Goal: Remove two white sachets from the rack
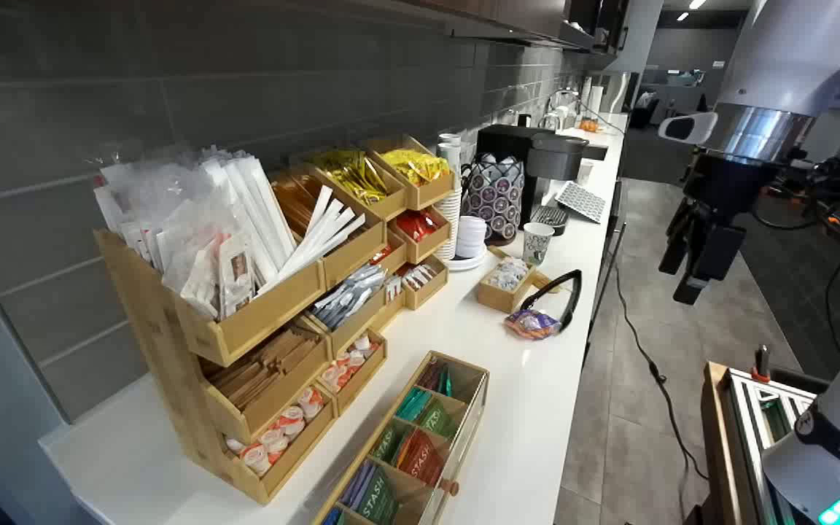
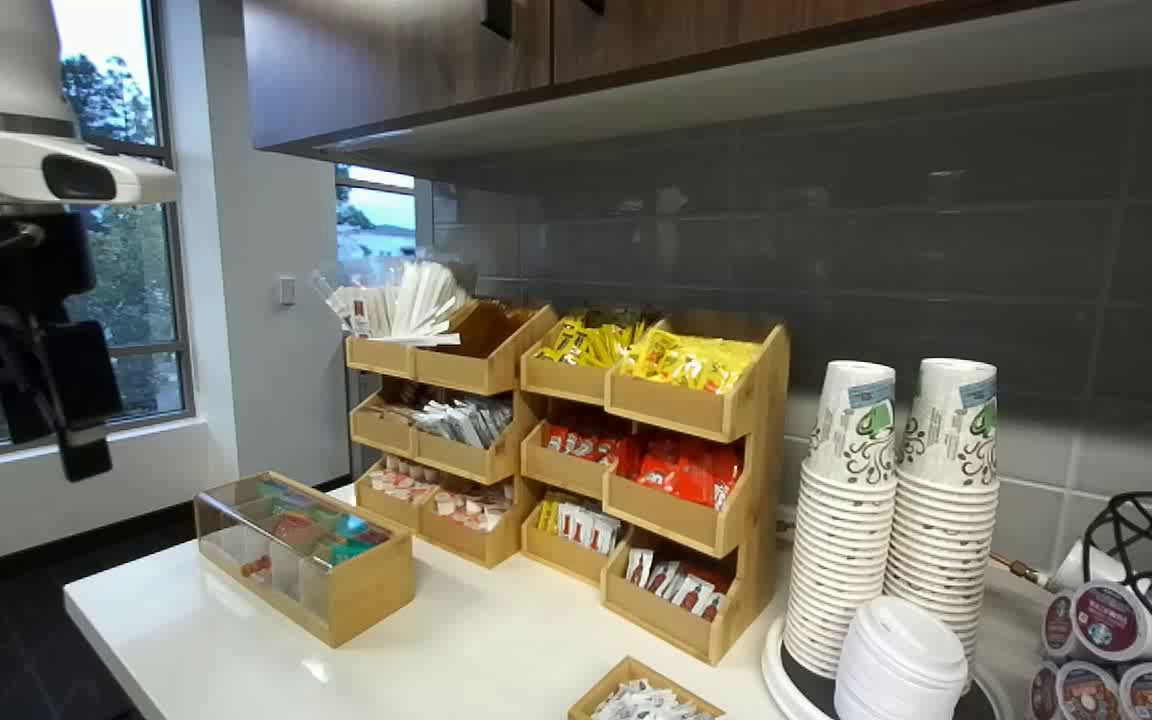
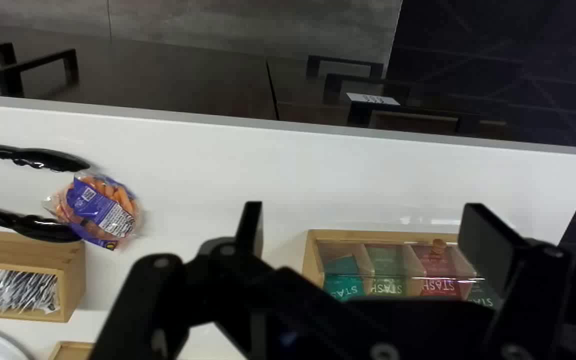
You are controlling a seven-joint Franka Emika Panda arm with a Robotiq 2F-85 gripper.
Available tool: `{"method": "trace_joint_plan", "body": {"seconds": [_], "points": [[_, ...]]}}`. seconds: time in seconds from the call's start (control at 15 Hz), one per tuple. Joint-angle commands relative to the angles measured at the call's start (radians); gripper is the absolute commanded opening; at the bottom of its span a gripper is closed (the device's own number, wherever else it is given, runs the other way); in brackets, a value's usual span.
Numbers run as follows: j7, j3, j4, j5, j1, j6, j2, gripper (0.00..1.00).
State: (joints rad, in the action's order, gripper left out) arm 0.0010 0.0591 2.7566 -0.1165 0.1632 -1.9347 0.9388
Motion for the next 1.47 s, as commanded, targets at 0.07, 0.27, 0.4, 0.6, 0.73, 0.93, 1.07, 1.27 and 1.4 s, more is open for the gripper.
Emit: {"method": "trace_joint_plan", "body": {"seconds": [0.07, 0.27, 0.4, 0.6, 0.73, 0.93, 1.07, 1.27, 1.4], "points": [[-0.006, 0.007, 0.001, -0.006, -0.009, 0.003, -0.001, 1.0], [-0.006, 0.007, 0.002, -0.006, -0.009, 0.003, -0.002, 1.0], [-0.006, 0.007, 0.002, -0.006, -0.009, 0.003, -0.002, 1.0], [0.028, 0.021, -0.005, 0.018, -0.041, -0.012, -0.012, 1.0], [0.102, 0.04, -0.013, 0.065, -0.108, -0.092, -0.042, 1.0], [0.18, 0.053, -0.031, 0.114, -0.195, -0.262, -0.117, 1.0], [0.245, 0.07, -0.05, 0.136, -0.249, -0.406, -0.183, 1.0], [0.341, 0.117, -0.117, 0.17, -0.319, -0.594, -0.303, 1.0], [0.413, 0.164, -0.178, 0.181, -0.354, -0.682, -0.396, 1.0]]}}
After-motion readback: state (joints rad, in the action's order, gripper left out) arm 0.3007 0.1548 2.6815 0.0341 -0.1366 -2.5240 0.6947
